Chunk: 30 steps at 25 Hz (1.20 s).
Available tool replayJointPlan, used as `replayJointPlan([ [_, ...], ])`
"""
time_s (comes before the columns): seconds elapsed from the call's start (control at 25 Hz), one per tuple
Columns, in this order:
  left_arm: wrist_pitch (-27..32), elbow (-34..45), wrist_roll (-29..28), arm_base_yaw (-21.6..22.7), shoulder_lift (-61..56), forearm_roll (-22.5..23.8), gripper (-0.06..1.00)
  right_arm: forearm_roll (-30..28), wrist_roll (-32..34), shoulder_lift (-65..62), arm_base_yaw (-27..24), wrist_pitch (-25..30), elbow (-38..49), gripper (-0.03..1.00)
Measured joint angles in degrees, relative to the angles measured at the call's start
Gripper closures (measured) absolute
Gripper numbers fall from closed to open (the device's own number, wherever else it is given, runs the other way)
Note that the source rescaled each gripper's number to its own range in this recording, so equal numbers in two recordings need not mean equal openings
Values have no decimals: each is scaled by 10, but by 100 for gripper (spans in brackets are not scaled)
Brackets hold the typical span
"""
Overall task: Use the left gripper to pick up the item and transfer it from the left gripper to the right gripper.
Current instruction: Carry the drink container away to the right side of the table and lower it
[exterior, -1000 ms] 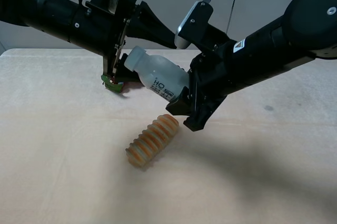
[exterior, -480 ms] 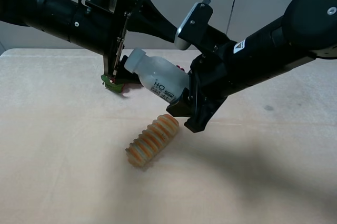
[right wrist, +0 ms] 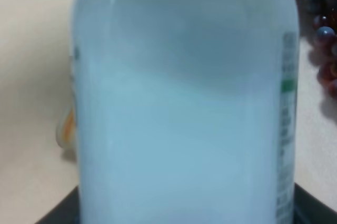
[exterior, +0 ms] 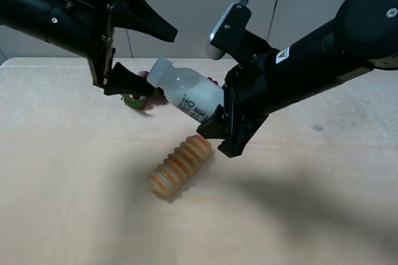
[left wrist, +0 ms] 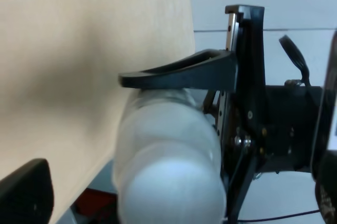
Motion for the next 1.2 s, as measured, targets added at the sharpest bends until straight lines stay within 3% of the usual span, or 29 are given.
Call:
replayJointPlan([
  [0.28,2,0,-1,94,-77,54,-5,0,0,0,0,0,0,88],
  [0.52,3,0,-29,166,-204,133,-5,0,0,0,0,0,0,88],
  [0.72,4,0,-65,173,-319,196,-5,0,0,0,0,0,0,88],
  [1.08,4,0,-193,174,-516,406,-5,0,2,0,0,2,0,88],
  [1.2,2,0,-216,170,-566,435,-5,0,4,0,0,2,0,88],
])
